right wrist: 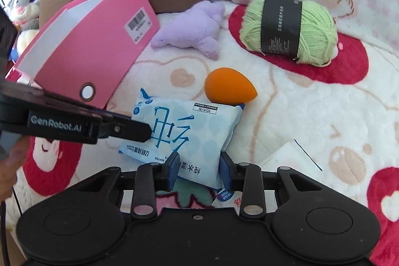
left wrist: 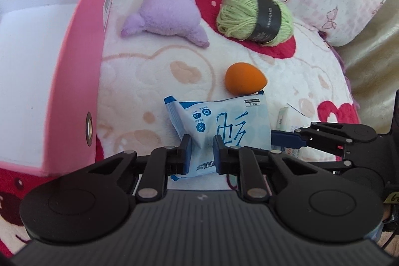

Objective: Organize objects
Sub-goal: 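Lift the wet-wipe pack with the right gripper toward the pink box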

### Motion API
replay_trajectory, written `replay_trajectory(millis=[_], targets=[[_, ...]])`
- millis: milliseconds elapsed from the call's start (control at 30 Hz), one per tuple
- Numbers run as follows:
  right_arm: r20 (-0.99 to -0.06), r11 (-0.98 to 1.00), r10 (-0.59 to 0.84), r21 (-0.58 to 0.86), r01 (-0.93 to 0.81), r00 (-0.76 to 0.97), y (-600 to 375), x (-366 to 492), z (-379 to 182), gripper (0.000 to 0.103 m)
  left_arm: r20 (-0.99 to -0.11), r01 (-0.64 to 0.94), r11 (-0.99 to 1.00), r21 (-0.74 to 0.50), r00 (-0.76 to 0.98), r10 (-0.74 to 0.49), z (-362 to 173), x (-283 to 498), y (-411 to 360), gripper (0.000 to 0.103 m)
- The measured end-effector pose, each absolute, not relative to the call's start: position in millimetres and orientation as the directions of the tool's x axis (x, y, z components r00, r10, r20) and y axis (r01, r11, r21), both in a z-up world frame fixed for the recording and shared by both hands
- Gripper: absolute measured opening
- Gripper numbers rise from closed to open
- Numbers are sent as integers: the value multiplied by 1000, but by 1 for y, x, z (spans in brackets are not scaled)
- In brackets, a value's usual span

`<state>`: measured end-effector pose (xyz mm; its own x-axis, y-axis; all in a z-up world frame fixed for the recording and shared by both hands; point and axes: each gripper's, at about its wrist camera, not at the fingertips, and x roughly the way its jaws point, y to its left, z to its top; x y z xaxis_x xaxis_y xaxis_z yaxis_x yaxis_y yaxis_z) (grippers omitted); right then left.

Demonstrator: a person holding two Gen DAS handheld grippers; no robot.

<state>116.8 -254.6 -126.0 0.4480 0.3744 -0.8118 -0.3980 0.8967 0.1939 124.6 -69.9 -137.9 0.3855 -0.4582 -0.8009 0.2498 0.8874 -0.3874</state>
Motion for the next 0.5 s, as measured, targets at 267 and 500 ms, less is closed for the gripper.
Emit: replay_trajectory(millis=[267, 500], targets=[[-806, 899, 372, 189, -396, 460, -249, 99, -98, 39, -767, 270, 877, -398, 426, -480, -106, 101, -60, 17], [-821, 898, 371, 197, -394, 435, -247, 82, -80, 40, -763, 281, 869, -406, 419, -492, -87, 81, -56, 17]])
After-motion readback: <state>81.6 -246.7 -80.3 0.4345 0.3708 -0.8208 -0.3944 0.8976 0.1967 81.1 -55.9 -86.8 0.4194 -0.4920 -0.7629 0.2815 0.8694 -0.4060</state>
